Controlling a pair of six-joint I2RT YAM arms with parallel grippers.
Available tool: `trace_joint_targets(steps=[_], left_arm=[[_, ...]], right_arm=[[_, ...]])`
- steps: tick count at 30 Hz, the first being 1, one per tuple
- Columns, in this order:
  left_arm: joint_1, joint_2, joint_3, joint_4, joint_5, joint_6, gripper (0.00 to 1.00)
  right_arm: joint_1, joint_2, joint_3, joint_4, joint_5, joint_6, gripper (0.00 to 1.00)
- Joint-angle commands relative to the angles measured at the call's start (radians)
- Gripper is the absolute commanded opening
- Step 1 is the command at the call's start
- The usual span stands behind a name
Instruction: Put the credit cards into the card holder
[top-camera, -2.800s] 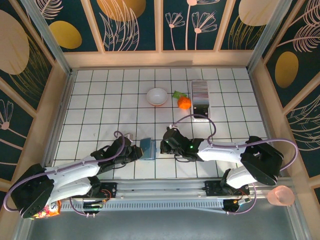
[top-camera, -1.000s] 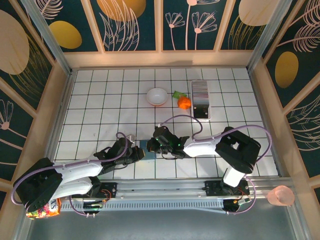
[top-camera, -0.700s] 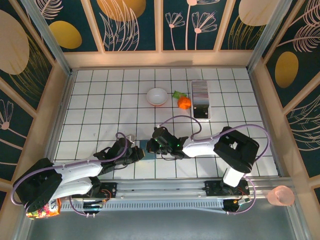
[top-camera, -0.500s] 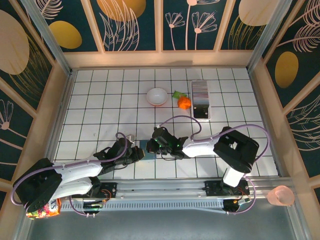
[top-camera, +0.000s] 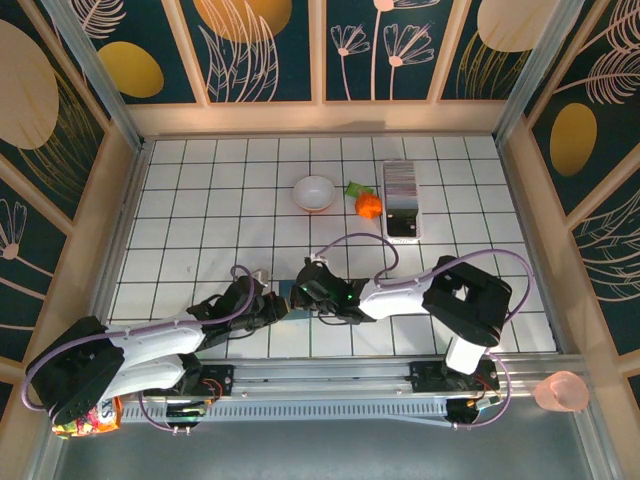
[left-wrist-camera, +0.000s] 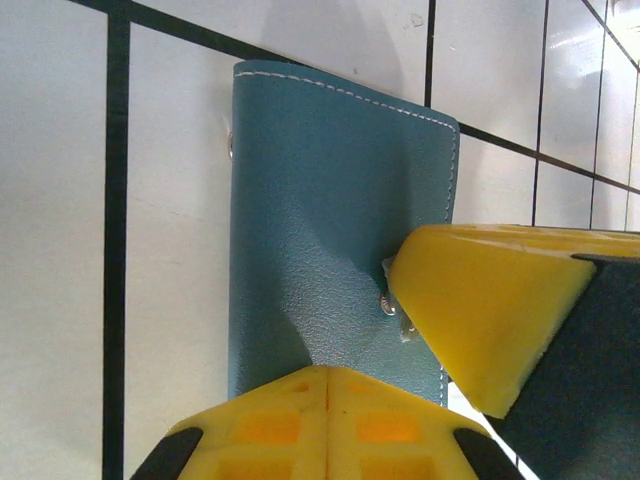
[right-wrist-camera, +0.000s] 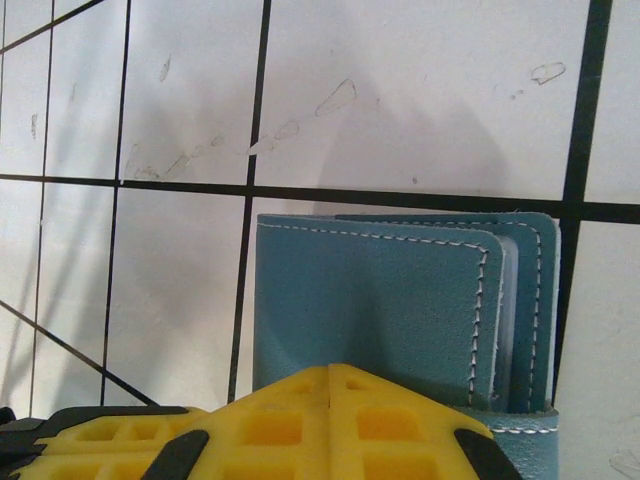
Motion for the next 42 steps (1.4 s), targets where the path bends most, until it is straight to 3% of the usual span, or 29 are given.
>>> trace_joint_targets(steps=[1, 16, 23, 29, 35, 37, 39, 42], left_arm=[[-0.003, 0.021, -0.025, -0.053, -0.031, -0.011, 0.05], [-0.002, -0.025, -0.062, -0.035, -0.105, -0.086, 0.01], [-0.001, -0.026, -0.072, 0.03, -0.067, -0.152, 0.0], [-0.002, -0.172, -0.017, -0.169, -0.17, -0.13, 0.0], [-0.001, -0.322, 0.058, -0.447, -0.345, -0.069, 0.19], [0.0, -0.349, 0.101, -0.534, -0.428, -0.043, 0.25], [0.002, -0.363, 0.155, -0.596, -0.514, -0.001, 0.37], [0.009, -0.367, 0.247, -0.662, -0.657, 0.063, 0.58]], right_arm=[[0.059, 0.067, -0.062, -0.183, -0.003, 0.027, 0.0], [0.16, 0.131, -0.091, -0.261, 0.105, 0.03, 0.0], [0.192, 0.159, -0.1, -0.284, 0.121, 0.005, 0.0], [0.187, 0.105, -0.089, -0.274, 0.144, -0.001, 0.0], [0.134, 0.009, 0.007, -0.223, 0.179, -0.045, 0.05], [0.108, -0.028, 0.023, -0.175, 0.184, -0.062, 0.15], [0.08, -0.063, 0.049, -0.148, 0.194, -0.086, 0.19], [0.049, -0.133, 0.097, -0.175, 0.234, -0.131, 0.36]])
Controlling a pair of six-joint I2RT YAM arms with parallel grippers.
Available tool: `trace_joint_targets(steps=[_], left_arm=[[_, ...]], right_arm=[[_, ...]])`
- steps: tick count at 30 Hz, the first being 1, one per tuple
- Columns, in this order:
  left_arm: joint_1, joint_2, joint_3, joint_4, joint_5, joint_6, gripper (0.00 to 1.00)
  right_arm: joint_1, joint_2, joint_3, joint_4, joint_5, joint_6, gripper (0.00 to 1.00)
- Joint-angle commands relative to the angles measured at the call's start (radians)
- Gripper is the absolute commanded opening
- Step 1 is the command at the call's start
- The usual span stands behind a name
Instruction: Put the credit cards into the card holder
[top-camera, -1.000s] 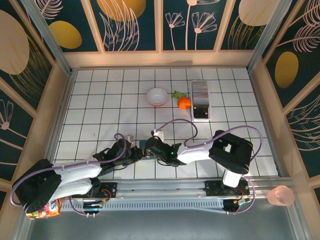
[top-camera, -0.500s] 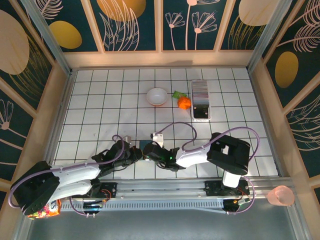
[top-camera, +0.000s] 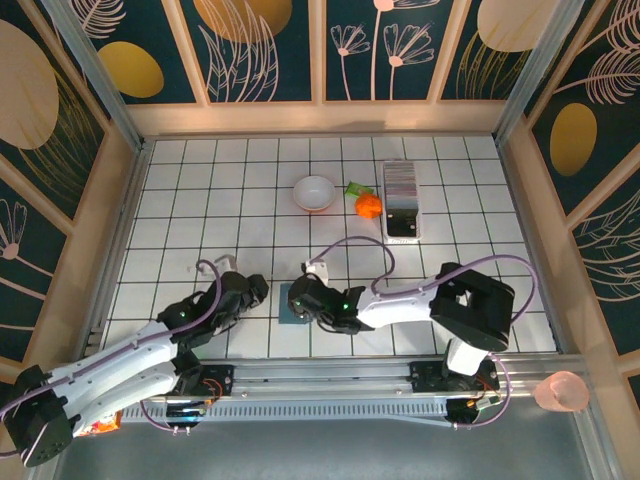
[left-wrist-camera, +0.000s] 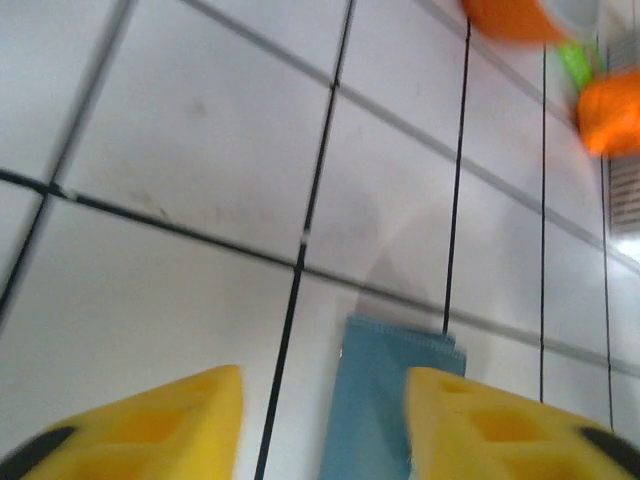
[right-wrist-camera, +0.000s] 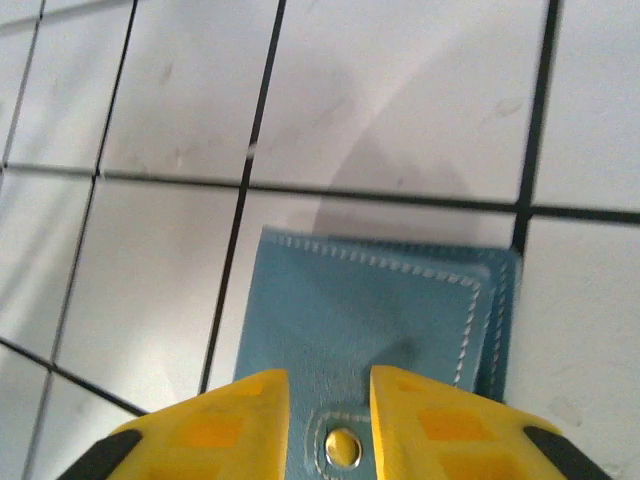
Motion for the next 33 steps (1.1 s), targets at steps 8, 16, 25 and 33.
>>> trace_joint_targets(steps=[8, 16, 25, 33], left_arm=[[0.222, 0.035, 0.197, 0.068, -0.223, 0.424, 0.99], [0.422, 0.092, 0.166, 0.361, -0.336, 0.583, 0.99], [0.486, 0.197, -0.092, 0.872, -0.627, 0.816, 0.99], [0.625, 0.327, -0.208, 1.167, -0.455, 0.935, 0.99]], right_arm=[[-0.209, -0.438, -0.027, -0.042, 0.06, -0.219, 0.58], [-0.514, -0.77, -0.218, 0.165, 0.048, -0.661, 0.8], [-0.676, -0.803, -0.368, 0.311, 0.156, -0.937, 0.93], [-1.106, -0.778, -0.669, 0.632, -0.15, -0.901, 0.99]])
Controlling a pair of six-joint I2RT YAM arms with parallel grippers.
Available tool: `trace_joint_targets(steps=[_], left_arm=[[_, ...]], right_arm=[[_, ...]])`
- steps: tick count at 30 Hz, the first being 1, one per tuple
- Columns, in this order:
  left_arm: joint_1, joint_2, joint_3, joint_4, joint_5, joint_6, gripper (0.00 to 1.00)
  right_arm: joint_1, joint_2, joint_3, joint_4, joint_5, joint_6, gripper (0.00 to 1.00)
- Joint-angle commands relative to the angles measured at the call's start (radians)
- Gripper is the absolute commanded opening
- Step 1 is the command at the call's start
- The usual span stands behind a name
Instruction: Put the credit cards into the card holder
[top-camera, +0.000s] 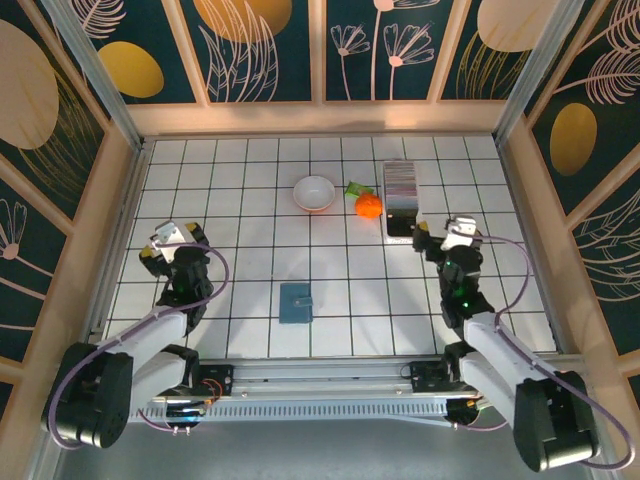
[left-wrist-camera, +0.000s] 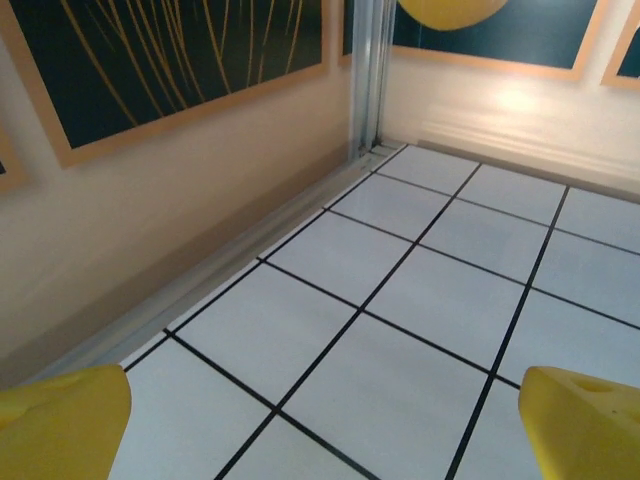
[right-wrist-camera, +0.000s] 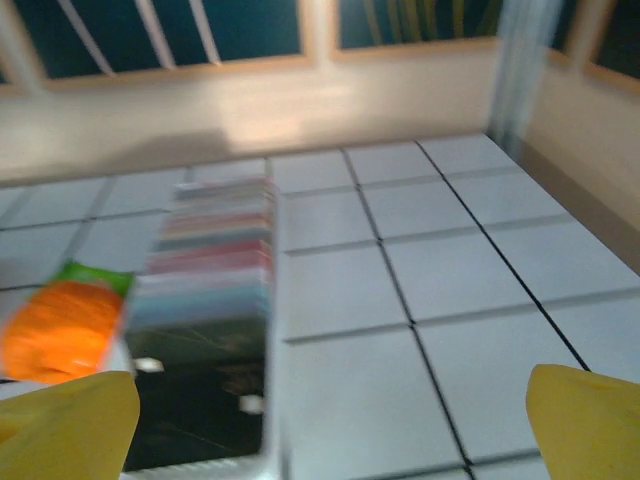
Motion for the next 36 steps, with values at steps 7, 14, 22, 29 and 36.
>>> trace_joint_targets(steps=[7, 14, 22, 29, 36], left_arm=[[0.148, 0.216, 0.031, 0.28, 0.283, 0.039, 0.99], [0.191, 0.461, 0.005, 0.653, 0.511, 0.156, 0.99], [0.212, 0.458, 0.024, 0.605, 0.537, 0.135, 0.99], [0.212, 0.456, 0.014, 0.625, 0.531, 0.138, 0.99], [0.212, 0.455, 0.015, 0.622, 0.536, 0.139, 0.99]], right_arm=[[-0.163, 0.269, -0.098, 0.51, -0.242, -0.012, 0.99], [-0.169, 0.489, -0.004, 0.644, -0.334, -0.06, 0.99], [-0.245, 0.683, 0.034, 0.755, -0.397, -0.012, 0.99], [-0.251, 0.697, 0.049, 0.753, -0.362, 0.008, 0.99], [-0.241, 0.697, 0.054, 0.742, -0.345, 0.001, 0.99]])
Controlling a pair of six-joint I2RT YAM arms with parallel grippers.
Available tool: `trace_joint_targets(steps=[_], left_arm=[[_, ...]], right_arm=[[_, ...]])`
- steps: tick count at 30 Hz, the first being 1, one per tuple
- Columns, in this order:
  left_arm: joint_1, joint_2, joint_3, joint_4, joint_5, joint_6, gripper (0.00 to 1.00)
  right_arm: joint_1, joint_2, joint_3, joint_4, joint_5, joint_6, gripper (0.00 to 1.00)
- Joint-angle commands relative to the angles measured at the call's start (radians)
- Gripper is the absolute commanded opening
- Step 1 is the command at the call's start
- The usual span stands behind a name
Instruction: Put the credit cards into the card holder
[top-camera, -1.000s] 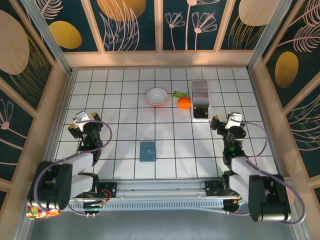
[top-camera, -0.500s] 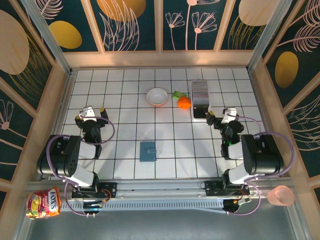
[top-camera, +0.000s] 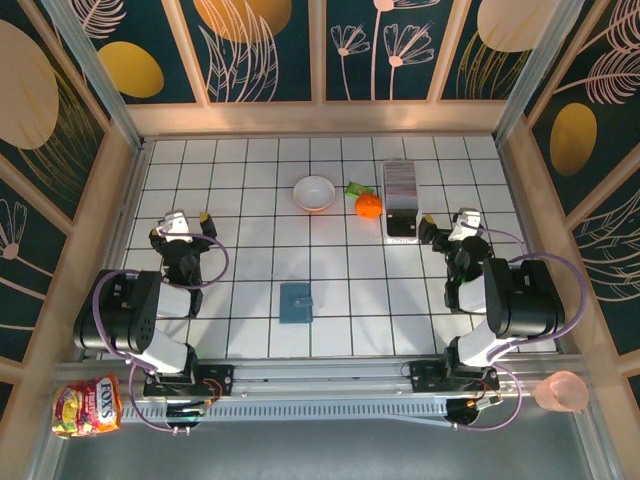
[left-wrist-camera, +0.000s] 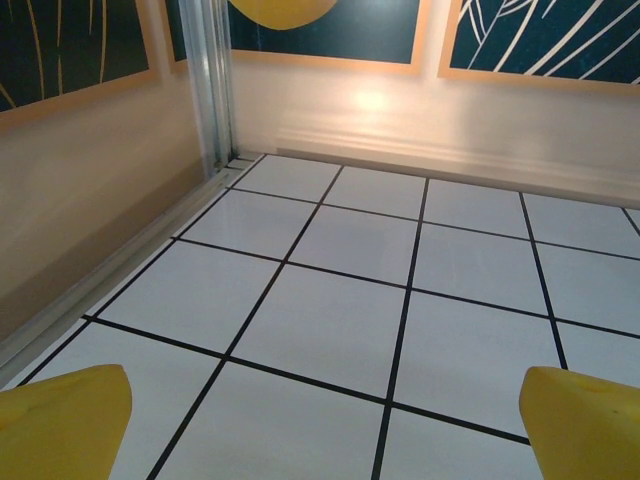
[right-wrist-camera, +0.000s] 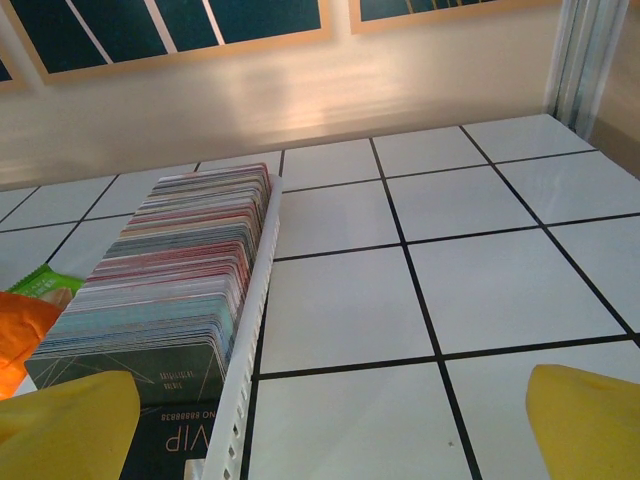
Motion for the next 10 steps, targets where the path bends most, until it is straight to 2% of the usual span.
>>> trace_joint_targets(steps=[1, 6, 10], left_arm=[[0.007, -0.009, 0.001, 0.046, 0.019, 0.01, 0.99], [0.007, -0.009, 0.003, 0.045, 0.019, 0.01, 0.99], [0.008, -0.007, 0.002, 0.047, 0.019, 0.009, 0.99]], right_arm=[[0.006, 0.002, 0.016, 0.028, 0.013, 0.003, 0.99], [-0.006, 0.002, 0.019, 0.025, -0.015, 0.012, 0.99], [0.006, 0.002, 0.015, 0.031, 0.012, 0.002, 0.99]])
